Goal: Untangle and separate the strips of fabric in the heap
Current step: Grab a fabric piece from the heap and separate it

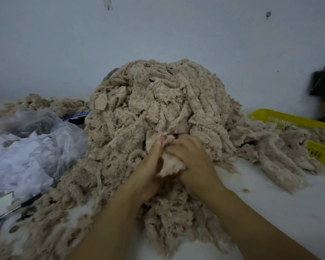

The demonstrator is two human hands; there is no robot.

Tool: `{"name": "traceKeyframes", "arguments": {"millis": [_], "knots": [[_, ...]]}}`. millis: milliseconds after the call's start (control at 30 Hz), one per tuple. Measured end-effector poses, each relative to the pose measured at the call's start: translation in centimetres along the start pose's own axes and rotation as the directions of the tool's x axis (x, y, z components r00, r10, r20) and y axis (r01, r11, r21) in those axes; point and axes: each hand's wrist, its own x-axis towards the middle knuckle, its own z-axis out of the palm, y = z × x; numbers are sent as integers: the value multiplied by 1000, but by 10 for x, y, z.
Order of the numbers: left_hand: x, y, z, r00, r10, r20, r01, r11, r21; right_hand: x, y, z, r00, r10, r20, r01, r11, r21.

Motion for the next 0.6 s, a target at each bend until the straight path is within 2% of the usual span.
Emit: {"name": "traceKeyframes", "arguments": {"millis": [67, 167, 233, 300, 367, 467, 600], "knots": [[-1, 4, -1, 998, -36, -42, 29, 987, -158, -1, -3, 5, 995, -55, 79, 60, 996, -61], [1, 10, -3, 969, -56, -239, 6, 979, -205, -1, -3, 5, 993, -73, 90, 83, 990, -116], [2, 14, -4, 951, -53, -305, -17, 974, -224, -1, -1, 4, 996, -42, 81, 55, 985, -164], [0, 18, -3, 947, -57, -316, -39, 956, -290, -3, 2, 1, 991, 55, 122, -34, 985, -168], [0, 19, -5, 953, -60, -298, -35, 952, -305, -5, 8, -2, 969, 170, 179, -155, 983, -94], [0, 16, -5, 963, -19, -271, -56, 962, -266, -9, 12, -4, 936, 300, 182, -311, 950, 35], [0, 12, -5, 967, 79, -242, -111, 986, -123, -8, 6, -3, 886, 412, 213, -456, 856, 244]]}}
